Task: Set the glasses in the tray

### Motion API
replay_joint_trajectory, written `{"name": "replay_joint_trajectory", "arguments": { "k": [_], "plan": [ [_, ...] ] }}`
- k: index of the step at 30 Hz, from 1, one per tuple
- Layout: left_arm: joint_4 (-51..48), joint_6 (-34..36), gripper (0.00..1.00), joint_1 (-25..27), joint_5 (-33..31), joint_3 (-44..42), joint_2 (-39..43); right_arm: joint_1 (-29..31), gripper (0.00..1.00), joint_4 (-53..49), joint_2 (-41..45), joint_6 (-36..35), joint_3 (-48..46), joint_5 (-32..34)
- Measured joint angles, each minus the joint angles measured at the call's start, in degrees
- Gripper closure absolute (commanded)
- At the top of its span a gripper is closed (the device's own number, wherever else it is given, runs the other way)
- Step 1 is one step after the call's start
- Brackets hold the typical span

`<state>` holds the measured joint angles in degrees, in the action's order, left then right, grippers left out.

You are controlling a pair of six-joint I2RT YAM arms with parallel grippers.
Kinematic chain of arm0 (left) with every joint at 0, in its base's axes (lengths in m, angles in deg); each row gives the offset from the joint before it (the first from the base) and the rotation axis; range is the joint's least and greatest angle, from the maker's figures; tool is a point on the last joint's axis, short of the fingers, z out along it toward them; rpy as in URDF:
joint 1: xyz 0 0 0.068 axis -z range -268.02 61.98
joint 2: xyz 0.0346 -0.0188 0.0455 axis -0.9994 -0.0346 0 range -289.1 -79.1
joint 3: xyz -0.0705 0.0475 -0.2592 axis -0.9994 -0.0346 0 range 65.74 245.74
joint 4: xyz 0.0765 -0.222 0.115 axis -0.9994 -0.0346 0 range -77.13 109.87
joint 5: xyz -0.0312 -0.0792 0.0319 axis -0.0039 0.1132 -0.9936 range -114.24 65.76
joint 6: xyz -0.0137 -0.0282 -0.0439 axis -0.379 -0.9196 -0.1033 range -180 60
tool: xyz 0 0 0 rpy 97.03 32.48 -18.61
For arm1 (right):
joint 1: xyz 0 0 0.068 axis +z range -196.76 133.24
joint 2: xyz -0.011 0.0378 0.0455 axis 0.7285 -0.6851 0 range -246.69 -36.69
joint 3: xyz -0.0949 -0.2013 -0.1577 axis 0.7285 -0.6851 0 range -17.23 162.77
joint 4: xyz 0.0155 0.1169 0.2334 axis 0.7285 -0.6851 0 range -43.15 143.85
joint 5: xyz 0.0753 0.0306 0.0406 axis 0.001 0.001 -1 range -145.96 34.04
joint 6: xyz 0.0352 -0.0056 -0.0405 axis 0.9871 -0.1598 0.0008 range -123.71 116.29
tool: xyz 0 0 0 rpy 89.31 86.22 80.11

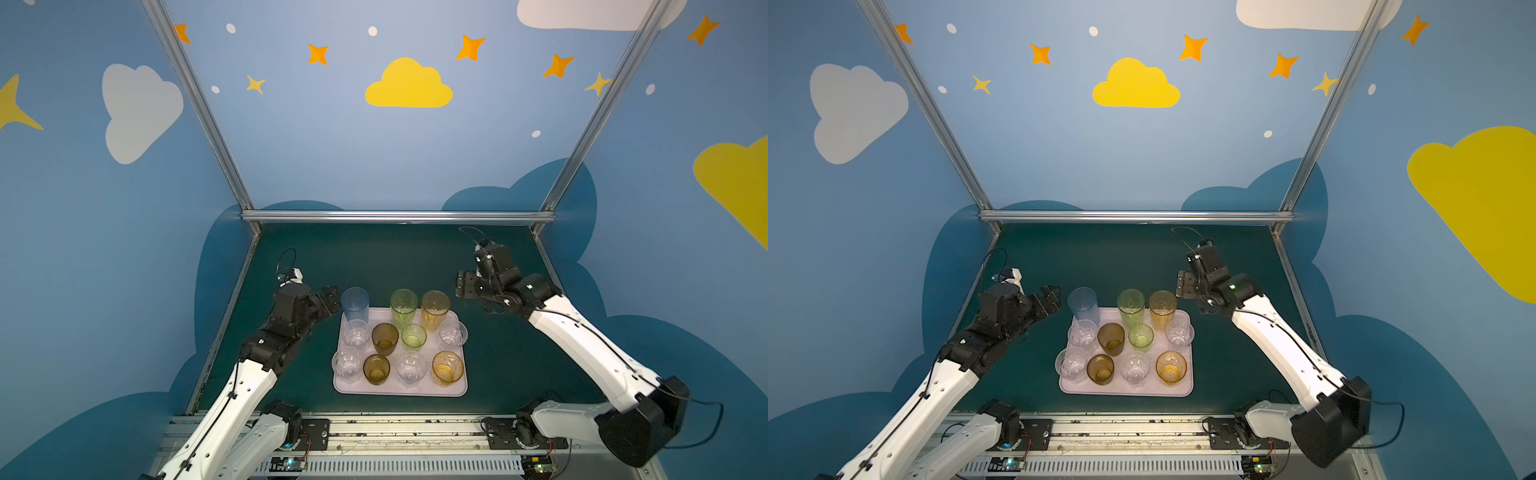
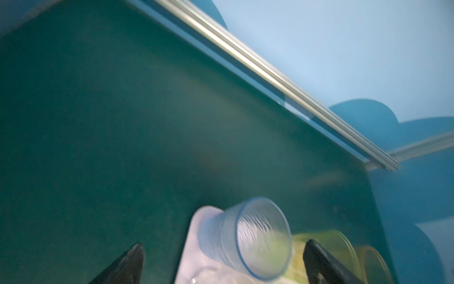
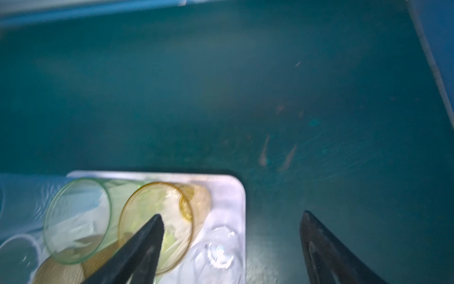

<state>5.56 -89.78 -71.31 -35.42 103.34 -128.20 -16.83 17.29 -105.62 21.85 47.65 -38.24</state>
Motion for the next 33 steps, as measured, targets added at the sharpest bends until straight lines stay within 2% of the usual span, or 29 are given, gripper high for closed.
{"name": "replay_joint_trajectory", "arguments": {
  "k": [3,6,9,15,20,26,33],
  "plan": [
    [11.61,5.07,0.00,-2.82,-6.91,-7.50,-6.60,-3.52,0.14,6.08,4.96,-0.72,-6.78,0.76],
    [16.46,8.68,0.00,-6.75,-9.16,-10.27,-14.69,-4.83,0.14,12.96,8.41,-2.54,-12.74,2.49],
    [20.57,12.74,0.00,-9.57,-8.87,-9.90,-18.36,-5.35,0.14,19.50,10.95,-4.81,-18.21,4.37],
    [34.07,19.08,0.00,-11.47,-7.26,-10.97,-22.14,-7.23,0.14,29.94,12.92,-8.09,-25.73,7.10],
    [40.54,20.26,0.00,-15.43,-5.07,-13.42,-26.73,-8.85,0.14,37.29,12.90,-9.81,-32.33,10.16],
    [47.67,21.03,0.00,-18.27,-2.12,-13.38,-33.09,-13.90,0.14,44.09,8.09,-9.35,-34.91,14.23],
    [52.70,21.20,0.00,-18.53,-0.85,-14.47,-34.29,-18.75,0.14,57.46,3.63,-11.63,-41.86,15.41]
  ]
}}
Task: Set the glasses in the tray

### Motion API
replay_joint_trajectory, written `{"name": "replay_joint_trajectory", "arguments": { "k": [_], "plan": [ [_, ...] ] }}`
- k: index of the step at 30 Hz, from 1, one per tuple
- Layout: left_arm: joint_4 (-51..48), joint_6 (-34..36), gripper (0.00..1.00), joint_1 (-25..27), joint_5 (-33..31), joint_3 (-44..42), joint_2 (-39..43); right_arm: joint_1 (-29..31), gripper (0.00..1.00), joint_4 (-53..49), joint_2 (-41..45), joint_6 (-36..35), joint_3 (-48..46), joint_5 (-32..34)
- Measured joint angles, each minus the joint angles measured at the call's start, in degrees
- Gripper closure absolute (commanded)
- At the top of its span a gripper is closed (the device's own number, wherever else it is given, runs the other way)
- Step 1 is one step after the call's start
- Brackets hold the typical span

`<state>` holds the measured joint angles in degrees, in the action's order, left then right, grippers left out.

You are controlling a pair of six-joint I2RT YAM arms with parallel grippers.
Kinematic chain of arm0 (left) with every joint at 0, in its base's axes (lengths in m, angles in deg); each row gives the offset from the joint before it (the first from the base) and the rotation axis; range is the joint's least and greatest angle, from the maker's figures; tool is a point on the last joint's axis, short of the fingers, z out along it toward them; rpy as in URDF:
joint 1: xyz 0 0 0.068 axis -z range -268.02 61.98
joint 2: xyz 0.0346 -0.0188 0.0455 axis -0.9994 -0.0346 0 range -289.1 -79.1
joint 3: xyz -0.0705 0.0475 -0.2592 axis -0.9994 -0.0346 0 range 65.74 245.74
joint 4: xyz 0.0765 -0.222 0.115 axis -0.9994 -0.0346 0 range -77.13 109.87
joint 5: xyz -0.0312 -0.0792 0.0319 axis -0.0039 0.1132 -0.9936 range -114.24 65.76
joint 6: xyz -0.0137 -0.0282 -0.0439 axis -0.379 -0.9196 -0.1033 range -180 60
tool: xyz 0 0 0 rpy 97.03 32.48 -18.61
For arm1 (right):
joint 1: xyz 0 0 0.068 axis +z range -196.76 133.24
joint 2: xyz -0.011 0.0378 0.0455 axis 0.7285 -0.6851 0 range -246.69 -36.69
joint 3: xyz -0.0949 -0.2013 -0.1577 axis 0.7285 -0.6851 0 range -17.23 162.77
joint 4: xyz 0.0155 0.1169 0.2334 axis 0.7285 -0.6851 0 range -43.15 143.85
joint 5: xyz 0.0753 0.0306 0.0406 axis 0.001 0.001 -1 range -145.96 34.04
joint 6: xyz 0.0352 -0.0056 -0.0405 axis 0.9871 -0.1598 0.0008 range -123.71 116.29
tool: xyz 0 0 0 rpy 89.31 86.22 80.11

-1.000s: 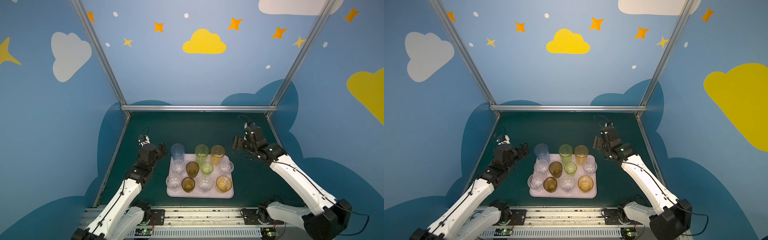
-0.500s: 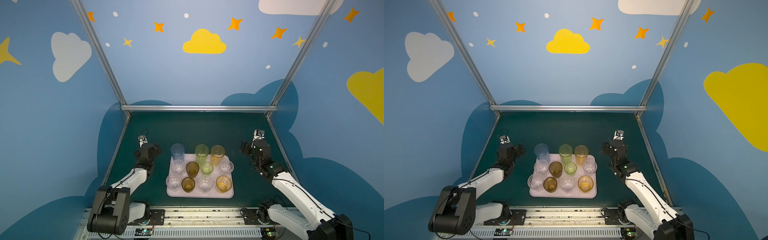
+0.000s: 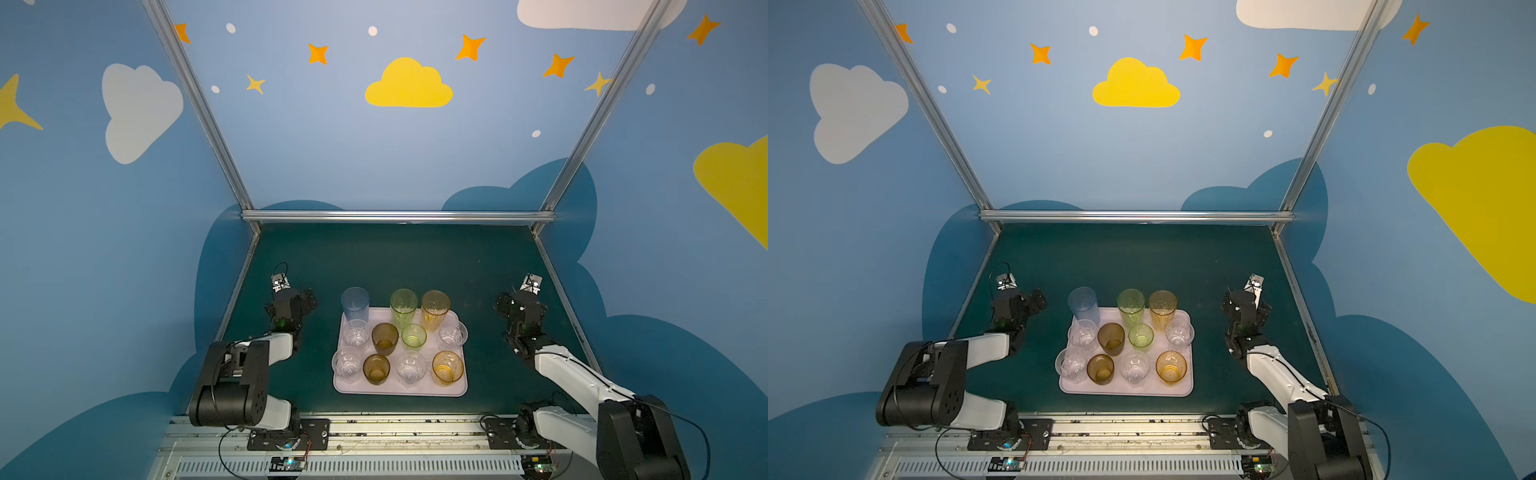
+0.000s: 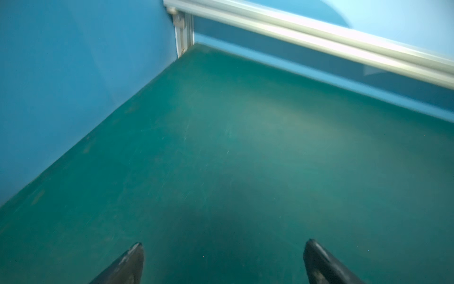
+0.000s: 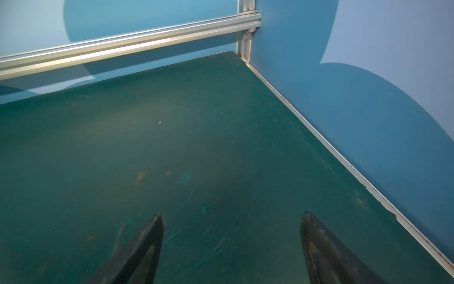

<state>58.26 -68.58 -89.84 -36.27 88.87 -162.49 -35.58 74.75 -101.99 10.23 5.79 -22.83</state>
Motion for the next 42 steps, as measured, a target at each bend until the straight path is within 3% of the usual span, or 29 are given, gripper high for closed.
{"name": "replay_joint_trajectory", "arguments": {
  "k": [11,20,29,35,42],
  "plan": [
    [5.44,1.75,0.00,0.07,3.76,-0.57,-3.45,-7.50,0.14,9.53,-13.05,-2.08,0.52,-0.87],
    [5.62,2.21,0.00,0.11,3.91,-0.57,-3.45,-6.23,0.14,12.87,-19.63,-6.78,3.43,-8.87],
    [5.60,2.38,0.00,0.79,3.52,-0.57,-3.45,-5.57,0.14,15.58,-20.28,-10.62,3.78,-15.76],
    [5.60,2.40,0.00,1.07,3.17,-0.57,-3.45,-6.99,0.14,24.02,-22.08,-11.87,-0.83,-21.59],
    [5.60,2.51,0.00,1.64,2.25,-0.57,-3.45,-7.37,0.14,26.53,-22.38,-12.33,-1.44,-23.63]
  ]
}}
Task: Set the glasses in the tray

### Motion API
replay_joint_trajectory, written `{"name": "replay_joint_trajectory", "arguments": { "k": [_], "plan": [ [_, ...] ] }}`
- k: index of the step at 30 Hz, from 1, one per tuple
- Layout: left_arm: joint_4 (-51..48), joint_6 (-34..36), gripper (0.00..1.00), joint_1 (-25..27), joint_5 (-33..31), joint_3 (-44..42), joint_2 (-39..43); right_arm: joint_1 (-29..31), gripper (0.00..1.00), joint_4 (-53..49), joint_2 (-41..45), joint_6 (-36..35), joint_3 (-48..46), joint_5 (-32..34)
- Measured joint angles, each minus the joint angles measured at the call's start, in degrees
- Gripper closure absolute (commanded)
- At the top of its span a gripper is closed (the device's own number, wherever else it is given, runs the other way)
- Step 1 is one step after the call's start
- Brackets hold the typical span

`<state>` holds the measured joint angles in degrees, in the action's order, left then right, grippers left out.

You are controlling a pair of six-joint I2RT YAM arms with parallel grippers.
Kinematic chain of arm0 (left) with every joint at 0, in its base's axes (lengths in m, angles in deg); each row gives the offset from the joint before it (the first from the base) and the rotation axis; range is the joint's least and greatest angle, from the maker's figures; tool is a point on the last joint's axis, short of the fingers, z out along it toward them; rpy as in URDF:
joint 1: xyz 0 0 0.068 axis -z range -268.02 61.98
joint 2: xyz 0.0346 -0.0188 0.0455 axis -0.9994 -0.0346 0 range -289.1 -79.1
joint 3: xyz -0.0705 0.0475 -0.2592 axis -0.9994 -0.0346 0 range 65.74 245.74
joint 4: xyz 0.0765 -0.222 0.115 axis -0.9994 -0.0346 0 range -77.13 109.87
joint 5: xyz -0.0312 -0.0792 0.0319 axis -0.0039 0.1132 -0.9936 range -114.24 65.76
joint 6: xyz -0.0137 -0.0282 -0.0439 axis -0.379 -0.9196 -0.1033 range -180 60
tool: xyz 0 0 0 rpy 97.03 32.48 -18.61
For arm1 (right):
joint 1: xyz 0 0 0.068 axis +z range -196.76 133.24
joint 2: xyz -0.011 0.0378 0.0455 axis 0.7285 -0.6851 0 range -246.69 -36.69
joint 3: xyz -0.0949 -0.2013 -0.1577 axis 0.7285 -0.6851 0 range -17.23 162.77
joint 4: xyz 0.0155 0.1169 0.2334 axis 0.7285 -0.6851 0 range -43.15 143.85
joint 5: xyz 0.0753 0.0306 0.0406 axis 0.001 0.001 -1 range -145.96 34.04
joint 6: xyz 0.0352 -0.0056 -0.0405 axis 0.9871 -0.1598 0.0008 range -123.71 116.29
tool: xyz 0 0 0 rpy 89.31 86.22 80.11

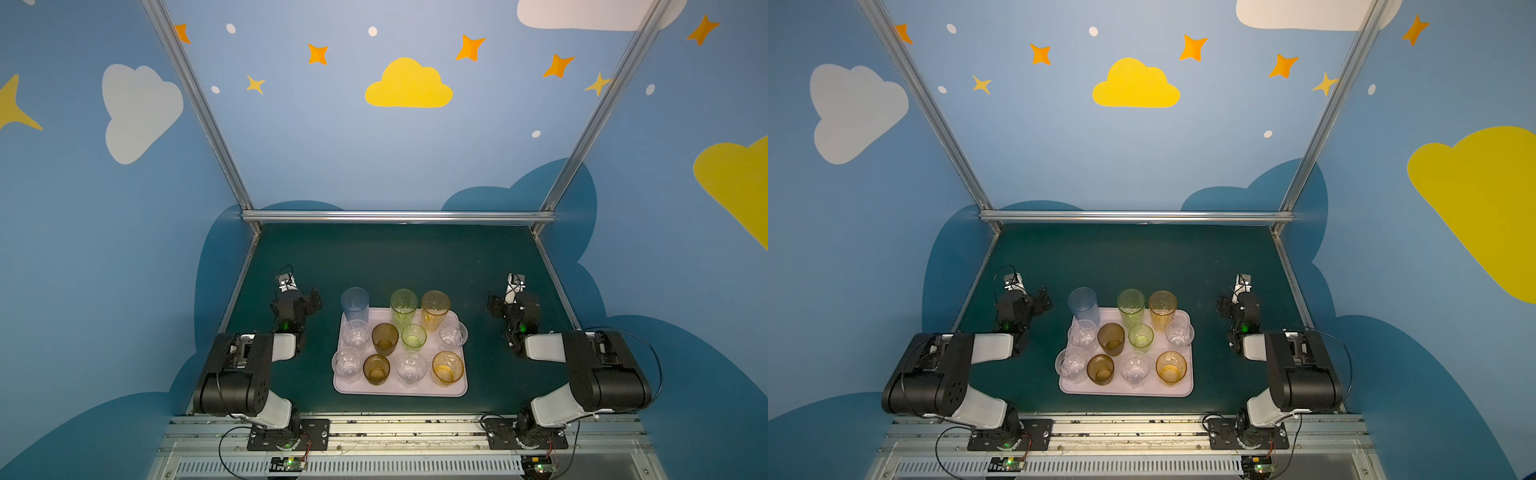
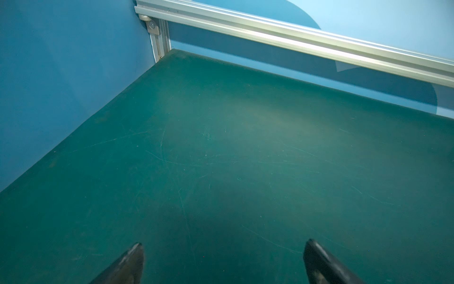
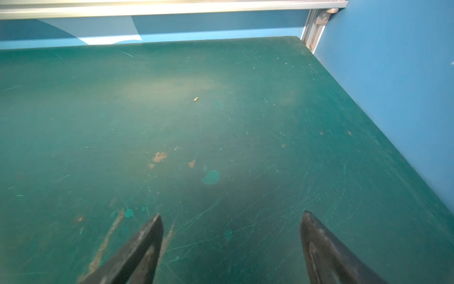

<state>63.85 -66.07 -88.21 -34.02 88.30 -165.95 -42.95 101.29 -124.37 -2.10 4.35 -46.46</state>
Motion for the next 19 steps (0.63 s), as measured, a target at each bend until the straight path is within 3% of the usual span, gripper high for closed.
{"name": "replay_joint_trajectory", "arguments": {
  "k": [19],
  "plan": [
    [-0.13,0.09,0.00,-0.02,-0.17,0.04,-0.07,-0.02,0.14,0.13,0.02,-0.13,0.02,-0.63]
  ]
}}
